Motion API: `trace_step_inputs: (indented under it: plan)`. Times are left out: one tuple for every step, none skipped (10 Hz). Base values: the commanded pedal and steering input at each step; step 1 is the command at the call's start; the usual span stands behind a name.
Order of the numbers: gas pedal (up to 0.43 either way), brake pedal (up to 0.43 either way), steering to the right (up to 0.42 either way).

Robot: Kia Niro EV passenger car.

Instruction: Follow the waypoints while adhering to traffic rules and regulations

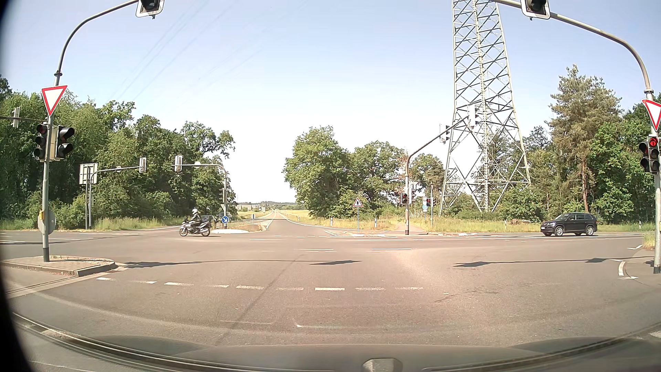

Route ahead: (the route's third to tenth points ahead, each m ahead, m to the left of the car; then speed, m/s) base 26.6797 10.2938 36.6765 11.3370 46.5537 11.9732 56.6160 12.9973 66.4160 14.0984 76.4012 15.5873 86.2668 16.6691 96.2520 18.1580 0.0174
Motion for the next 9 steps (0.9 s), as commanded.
trace_step_inputs:
  plan:
    - [0.000, 0.311, -0.026]
    - [0.000, 0.305, -0.026]
    - [0.000, 0.311, -0.026]
    - [0.000, 0.311, -0.026]
    - [0.000, 0.311, -0.026]
    - [0.000, 0.305, -0.026]
    - [0.000, 0.311, -0.026]
    - [0.000, 0.311, -0.026]
    - [0.000, 0.311, -0.026]
